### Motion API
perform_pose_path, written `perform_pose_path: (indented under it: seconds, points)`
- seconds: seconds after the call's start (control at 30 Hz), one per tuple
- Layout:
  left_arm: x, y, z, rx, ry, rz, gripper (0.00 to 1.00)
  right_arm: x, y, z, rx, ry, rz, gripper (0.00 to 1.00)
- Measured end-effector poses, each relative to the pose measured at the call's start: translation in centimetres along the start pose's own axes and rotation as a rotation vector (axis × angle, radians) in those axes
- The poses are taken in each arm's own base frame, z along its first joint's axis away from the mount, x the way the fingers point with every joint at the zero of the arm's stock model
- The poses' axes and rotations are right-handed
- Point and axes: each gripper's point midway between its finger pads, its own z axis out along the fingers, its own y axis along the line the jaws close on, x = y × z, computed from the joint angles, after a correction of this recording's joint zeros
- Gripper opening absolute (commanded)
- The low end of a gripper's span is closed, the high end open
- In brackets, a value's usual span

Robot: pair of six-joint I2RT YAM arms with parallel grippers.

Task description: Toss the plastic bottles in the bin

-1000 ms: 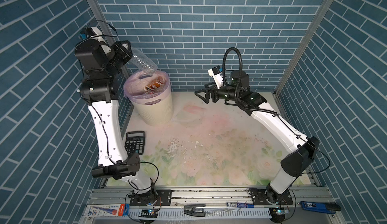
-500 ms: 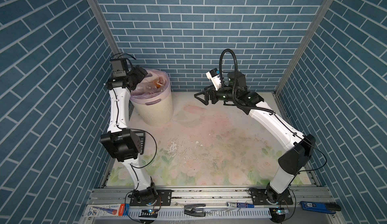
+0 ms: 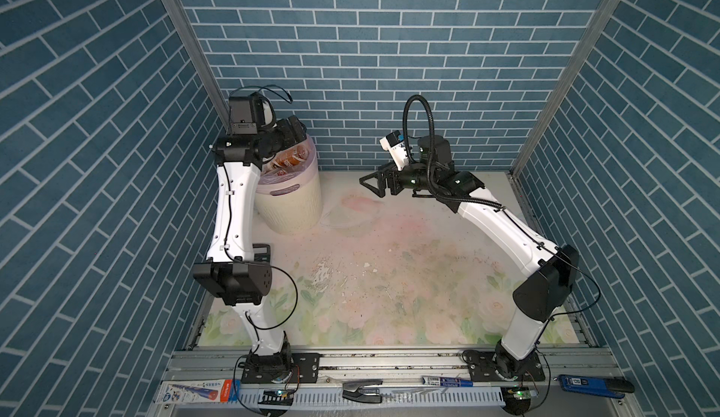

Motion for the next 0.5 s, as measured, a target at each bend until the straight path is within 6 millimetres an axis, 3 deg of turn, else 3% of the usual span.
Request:
perform_pose_path:
  seconds: [0.3, 0.5]
  points:
    - [6.4, 0.2, 5.4, -0.098, 0.219, 0.188, 0.71, 0.0, -0.4, 0.0, 0.025, -0.004, 0.0, 0.99]
    - [8.9, 0.7, 7.1, -0.135, 0.299, 0.246, 0.56, 0.1, -0.5, -0.2, 0.033, -0.003, 0.002, 0.99]
